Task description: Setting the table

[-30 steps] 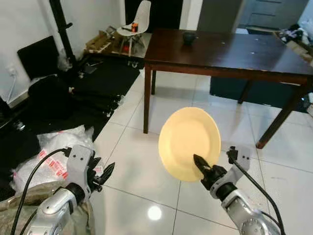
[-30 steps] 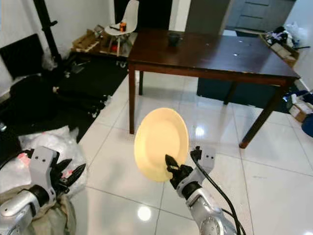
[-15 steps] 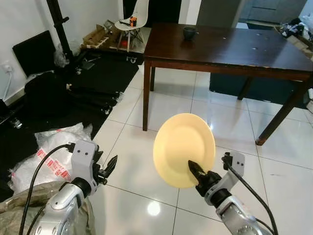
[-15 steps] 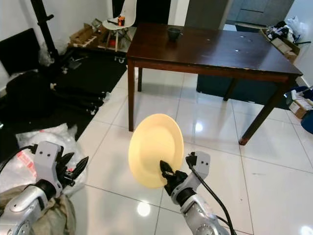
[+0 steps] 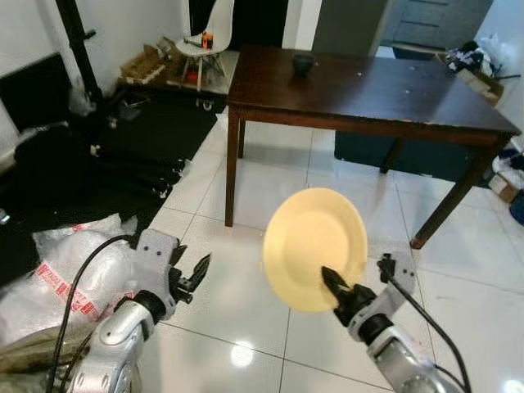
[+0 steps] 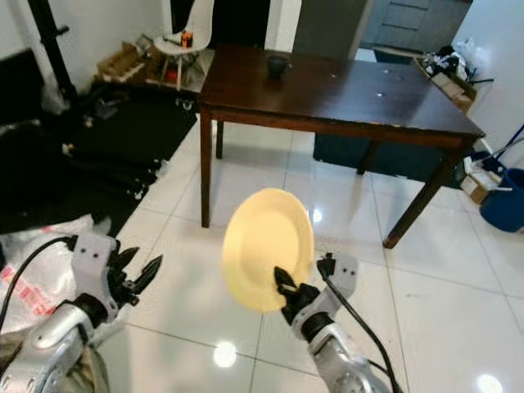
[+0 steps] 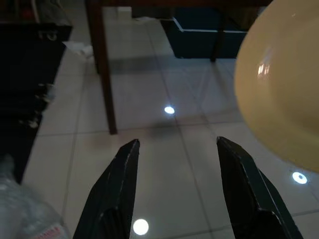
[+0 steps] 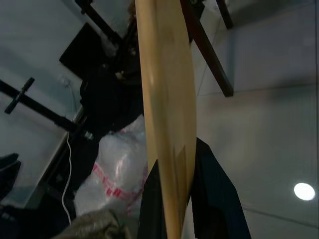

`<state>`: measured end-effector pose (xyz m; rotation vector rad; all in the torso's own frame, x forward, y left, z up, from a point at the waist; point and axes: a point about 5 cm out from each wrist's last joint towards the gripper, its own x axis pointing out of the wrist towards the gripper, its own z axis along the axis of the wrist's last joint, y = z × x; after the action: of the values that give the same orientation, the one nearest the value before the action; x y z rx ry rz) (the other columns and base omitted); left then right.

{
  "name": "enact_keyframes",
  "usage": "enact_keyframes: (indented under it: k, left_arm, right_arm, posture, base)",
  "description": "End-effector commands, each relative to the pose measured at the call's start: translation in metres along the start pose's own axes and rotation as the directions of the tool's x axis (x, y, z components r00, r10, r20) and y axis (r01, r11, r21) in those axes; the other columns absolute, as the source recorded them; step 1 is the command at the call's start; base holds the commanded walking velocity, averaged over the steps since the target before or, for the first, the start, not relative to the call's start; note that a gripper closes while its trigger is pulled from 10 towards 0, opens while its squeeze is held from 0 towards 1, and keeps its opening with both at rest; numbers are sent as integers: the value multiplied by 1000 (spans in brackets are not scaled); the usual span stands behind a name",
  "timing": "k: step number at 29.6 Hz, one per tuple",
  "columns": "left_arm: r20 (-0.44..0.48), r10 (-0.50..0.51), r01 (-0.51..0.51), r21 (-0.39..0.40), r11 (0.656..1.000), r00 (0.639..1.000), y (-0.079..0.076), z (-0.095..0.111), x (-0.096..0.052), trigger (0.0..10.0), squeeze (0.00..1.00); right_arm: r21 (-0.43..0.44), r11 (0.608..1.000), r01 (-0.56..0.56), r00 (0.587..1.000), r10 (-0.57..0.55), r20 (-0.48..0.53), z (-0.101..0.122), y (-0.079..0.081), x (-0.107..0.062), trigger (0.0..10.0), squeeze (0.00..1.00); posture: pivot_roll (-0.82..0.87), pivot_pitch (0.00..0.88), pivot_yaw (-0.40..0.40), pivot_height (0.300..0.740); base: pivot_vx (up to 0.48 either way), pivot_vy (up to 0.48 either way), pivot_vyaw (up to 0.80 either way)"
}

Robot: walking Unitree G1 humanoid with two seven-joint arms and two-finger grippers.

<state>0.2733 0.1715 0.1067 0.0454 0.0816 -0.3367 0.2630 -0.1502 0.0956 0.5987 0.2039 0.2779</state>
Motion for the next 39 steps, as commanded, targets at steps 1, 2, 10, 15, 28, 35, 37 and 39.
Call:
enact_keyframes:
  k: [1,2,10,15,28,35,37,39]
  left_arm:
    - [-9,-9,9,-1,1000,1000,-2,-3,1,10000,0]
    - [-9,-11,11,0,1000,1000,-2,-3,2,10000,0]
    - [-9,-16,16,4,1000,1000,-2,-3,2,10000,0]
    - [-8,-24,24,8,1000,1000,-3,-3,3,10000,0]
    - [-4,-29,29,11,1000,1000,-2,-2,5,10000,0]
    - [0,-35,35,11,999,999,-3,-1,6,10000,0]
    - [2,-38,38,11,999,999,-3,0,7,10000,0]
    - [4,-39,39,11,999,999,-4,0,8,10000,0]
  right_arm:
    - [1,1000,0,1000,0,1,0,0,-1,10000,0]
    - [0,1000,1,1000,-1,1,0,0,-1,10000,0]
    - [-2,1000,0,1000,0,1,-1,0,-2,10000,0]
    - [-6,1000,-1,1000,1,4,-1,1,-1,10000,0]
    - [-3,1000,-4,1000,4,13,0,2,1,10000,0]
    - [-3,1000,-10,1000,10,21,1,4,2,10000,0]
    - [-3,1000,-11,1000,11,25,1,5,2,10000,0]
    - [-3,1000,-11,1000,11,26,2,5,2,10000,0]
  posture:
    - [-17,6,31,740]
    - [-17,5,32,740]
    - [-18,5,35,740]
    - [-17,6,37,740]
    - [-20,3,44,740]
    - [-23,4,47,740]
    - [-23,3,48,740]
    - [-23,3,49,740]
  base:
    - [472,0,-781]
    - [472,0,-781]
    - [472,0,-688]
    - [472,0,0]
    - [472,0,0]
    - [472,0,0]
    - [472,0,0]
    - [472,0,0]
